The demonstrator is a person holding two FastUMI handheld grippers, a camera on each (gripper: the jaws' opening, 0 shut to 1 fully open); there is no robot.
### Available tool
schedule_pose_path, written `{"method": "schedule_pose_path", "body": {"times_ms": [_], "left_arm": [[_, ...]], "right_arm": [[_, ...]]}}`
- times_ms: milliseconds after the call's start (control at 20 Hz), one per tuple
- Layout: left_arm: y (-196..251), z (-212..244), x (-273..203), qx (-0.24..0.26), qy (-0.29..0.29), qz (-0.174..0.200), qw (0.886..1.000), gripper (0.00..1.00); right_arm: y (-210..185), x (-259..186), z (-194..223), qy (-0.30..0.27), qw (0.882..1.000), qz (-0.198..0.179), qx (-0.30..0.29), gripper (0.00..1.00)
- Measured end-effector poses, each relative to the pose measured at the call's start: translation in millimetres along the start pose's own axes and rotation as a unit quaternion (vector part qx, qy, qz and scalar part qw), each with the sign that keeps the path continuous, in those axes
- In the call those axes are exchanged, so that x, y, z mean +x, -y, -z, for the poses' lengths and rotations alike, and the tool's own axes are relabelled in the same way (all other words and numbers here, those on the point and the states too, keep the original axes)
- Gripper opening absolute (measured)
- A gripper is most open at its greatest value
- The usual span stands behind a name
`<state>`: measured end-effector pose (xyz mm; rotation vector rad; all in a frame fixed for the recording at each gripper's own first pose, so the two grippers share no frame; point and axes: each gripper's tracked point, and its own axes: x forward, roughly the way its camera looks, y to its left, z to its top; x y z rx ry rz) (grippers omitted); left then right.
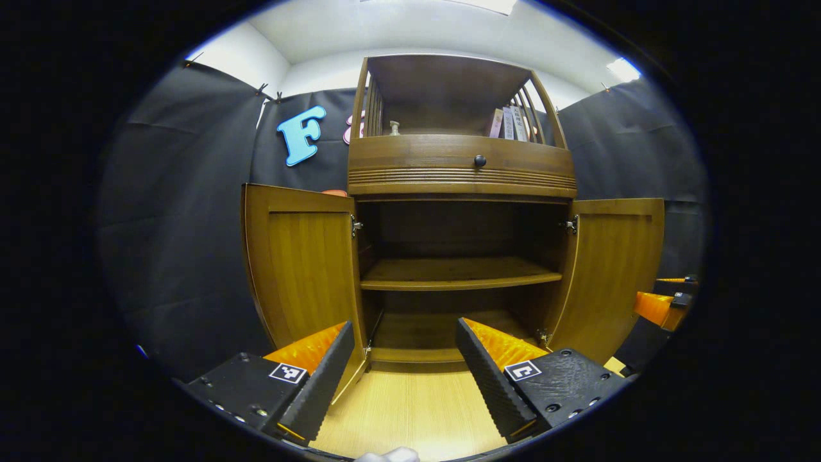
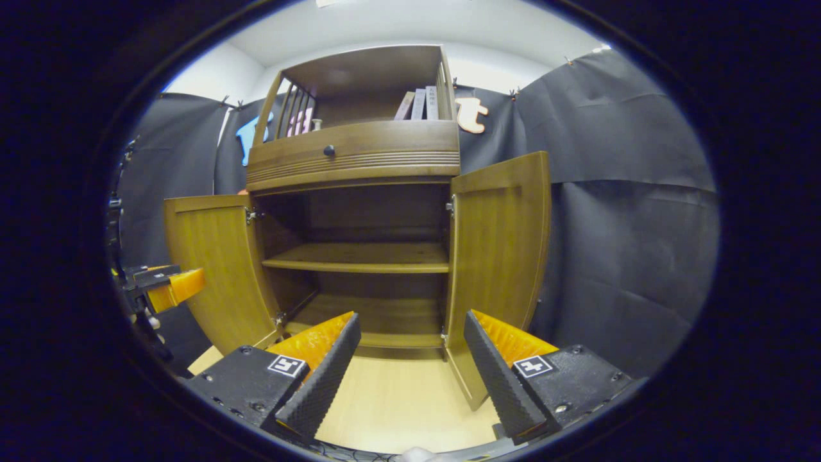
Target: Open the right door of the double-door shoe cabinet with the right hand, and open the left door with the left hand.
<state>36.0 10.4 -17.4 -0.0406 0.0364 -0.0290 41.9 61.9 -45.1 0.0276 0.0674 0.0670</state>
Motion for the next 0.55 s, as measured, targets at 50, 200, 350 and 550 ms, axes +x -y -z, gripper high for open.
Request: {"method": "schedule_pose_path", "body": {"times_ms": [50,200,350,550], "left_arm": [[1.0,-3.0,-0.9,0.003,0.002,0.000,1.000,0.96],[1.2,-8.6,-3.2,0.009,0.009,0.003,1.000,0.96],[0.9,-13.3,-4.6,0.016,0.014,0.006,1.000,0.96],[-2.6,-13.2,-7.4,0.015,0.013,0.010,1.000,0.96]], "right_arm": [[-0.3,0.3,-0.8,0.001,1.000,0.001,0.002,1.00],[-3.9,-1.2,-3.6,0.006,1.000,0.002,0.004,1.00],[-3.9,-1.6,-5.6,0.010,1.000,0.005,0.006,1.00],[-6.0,-1.9,-8.7,0.015,1.000,0.009,0.005,1.00]]}}
